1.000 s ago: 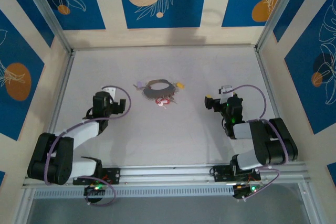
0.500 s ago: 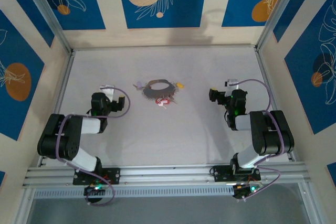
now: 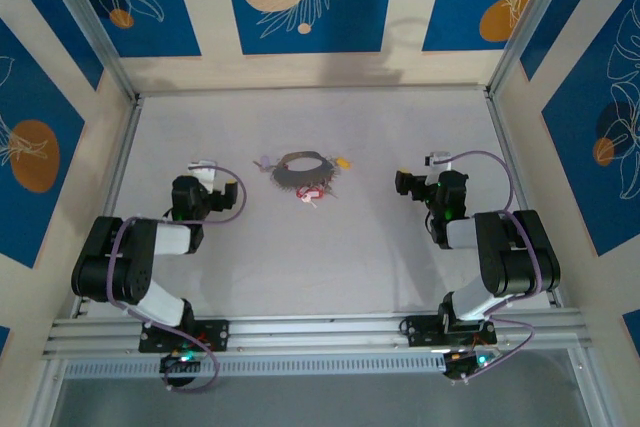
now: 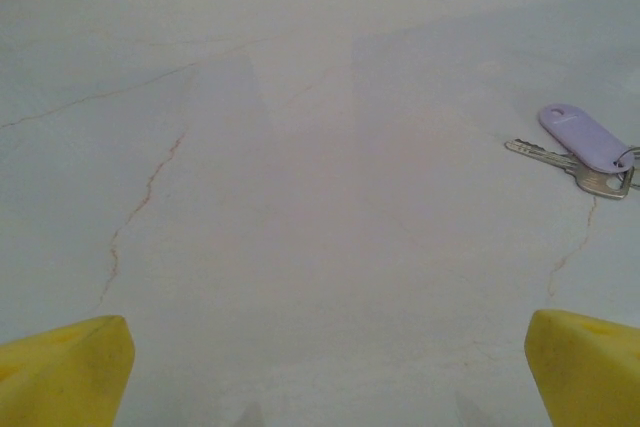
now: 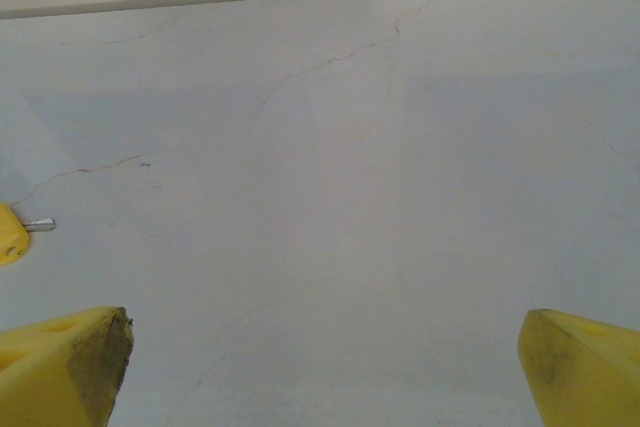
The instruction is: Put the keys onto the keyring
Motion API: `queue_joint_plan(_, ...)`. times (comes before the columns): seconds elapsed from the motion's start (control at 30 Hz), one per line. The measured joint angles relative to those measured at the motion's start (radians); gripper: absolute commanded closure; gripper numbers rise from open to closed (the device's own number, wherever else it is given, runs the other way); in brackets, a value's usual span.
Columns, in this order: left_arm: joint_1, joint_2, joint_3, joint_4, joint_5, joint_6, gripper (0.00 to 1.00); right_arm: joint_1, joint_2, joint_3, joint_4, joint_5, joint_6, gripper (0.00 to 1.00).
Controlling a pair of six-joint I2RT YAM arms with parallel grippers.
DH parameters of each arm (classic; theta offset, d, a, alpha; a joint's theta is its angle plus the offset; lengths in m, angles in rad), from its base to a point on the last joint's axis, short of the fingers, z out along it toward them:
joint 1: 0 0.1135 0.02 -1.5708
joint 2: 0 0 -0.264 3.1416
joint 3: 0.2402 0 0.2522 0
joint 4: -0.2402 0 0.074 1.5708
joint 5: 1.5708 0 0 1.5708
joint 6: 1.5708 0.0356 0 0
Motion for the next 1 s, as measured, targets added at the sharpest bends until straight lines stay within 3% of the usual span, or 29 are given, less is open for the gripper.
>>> queue_joint_plan(1.0,0.000,0.000,0.000,0.006,0.000,0.000,0.00,-0.026,0.000,0.006,-0.033,-0.060,0.001,0.01)
